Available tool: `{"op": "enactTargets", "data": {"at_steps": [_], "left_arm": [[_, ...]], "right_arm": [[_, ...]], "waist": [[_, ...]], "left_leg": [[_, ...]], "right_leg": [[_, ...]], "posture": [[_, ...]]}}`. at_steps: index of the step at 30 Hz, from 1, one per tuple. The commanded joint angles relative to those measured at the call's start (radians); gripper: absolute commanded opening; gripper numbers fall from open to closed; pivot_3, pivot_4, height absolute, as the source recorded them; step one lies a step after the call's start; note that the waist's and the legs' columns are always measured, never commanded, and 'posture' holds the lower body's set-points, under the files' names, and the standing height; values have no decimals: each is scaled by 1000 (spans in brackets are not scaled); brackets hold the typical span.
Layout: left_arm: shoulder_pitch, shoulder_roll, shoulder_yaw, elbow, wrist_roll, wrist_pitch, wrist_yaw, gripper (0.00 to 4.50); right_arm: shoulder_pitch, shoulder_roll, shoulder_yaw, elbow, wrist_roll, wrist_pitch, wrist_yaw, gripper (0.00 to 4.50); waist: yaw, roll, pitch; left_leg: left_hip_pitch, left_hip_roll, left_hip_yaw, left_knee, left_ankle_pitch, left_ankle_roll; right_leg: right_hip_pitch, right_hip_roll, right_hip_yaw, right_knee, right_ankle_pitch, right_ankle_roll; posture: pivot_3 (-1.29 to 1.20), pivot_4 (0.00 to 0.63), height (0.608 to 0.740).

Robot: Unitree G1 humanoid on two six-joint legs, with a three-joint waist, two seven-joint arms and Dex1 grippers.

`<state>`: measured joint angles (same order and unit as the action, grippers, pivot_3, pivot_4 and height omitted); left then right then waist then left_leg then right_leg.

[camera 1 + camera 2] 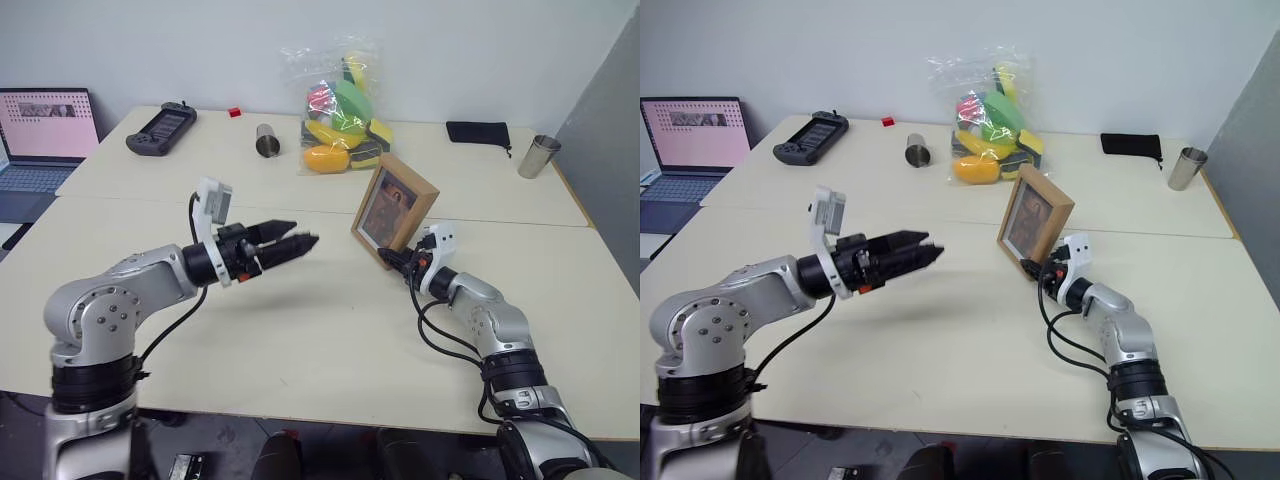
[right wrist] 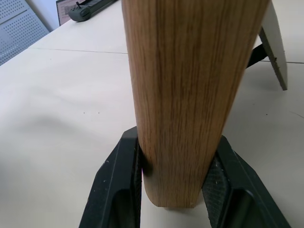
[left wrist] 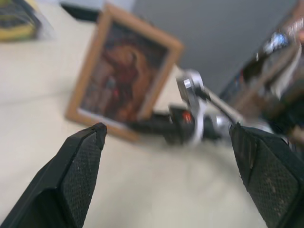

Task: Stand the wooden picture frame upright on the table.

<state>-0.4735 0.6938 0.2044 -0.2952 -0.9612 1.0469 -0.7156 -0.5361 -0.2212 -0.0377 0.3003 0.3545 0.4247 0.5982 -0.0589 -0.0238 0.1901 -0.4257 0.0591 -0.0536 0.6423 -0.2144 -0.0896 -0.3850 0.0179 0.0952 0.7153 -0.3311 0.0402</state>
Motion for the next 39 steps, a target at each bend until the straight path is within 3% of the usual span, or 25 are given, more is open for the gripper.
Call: {"op": "enactTargets", "data": {"at_steps": [1,9,16,24,32,39], "left_arm": [[-12,92,-78,-2,109,-138,-171,4389],[-55,116,-142,72,237,-274,-271,4389],[-43,98,-143,69,257,-284,-284,4389],[-40,85,-134,68,260,-278,-276,4485],[-52,76,-135,72,257,-272,-273,4485],[-67,60,-143,85,259,-269,-277,4485]], "right_arm": [[3,-10,14,27,-14,20,17,1437],[9,-8,10,30,-14,34,4,1437],[15,-7,18,20,-20,38,-2,1437],[-1,-8,14,37,-32,42,-17,3423],[11,-12,26,-10,-28,65,-9,3423],[111,-103,33,-150,-33,112,20,3423]], "waist": [[0,0,0],[0,0,0],[0,0,0],[0,0,0],[0,0,0],[6,0,0]], "left_leg": [[0,0,0,0,0,0],[1,1,1,-1,0,0],[1,1,1,-1,0,0],[1,2,1,-1,0,0],[1,2,1,-1,0,0],[0,1,1,-1,0,0]], "right_leg": [[0,1,0,-1,0,0],[1,2,1,-1,0,0],[1,2,1,-1,0,0],[0,2,1,-1,0,0],[0,2,1,-1,0,0],[0,2,1,-2,0,0]], "posture": [[0,150,740],[0,150,740],[0,150,740],[0,150,740],[0,150,740],[0,150,740]]}}
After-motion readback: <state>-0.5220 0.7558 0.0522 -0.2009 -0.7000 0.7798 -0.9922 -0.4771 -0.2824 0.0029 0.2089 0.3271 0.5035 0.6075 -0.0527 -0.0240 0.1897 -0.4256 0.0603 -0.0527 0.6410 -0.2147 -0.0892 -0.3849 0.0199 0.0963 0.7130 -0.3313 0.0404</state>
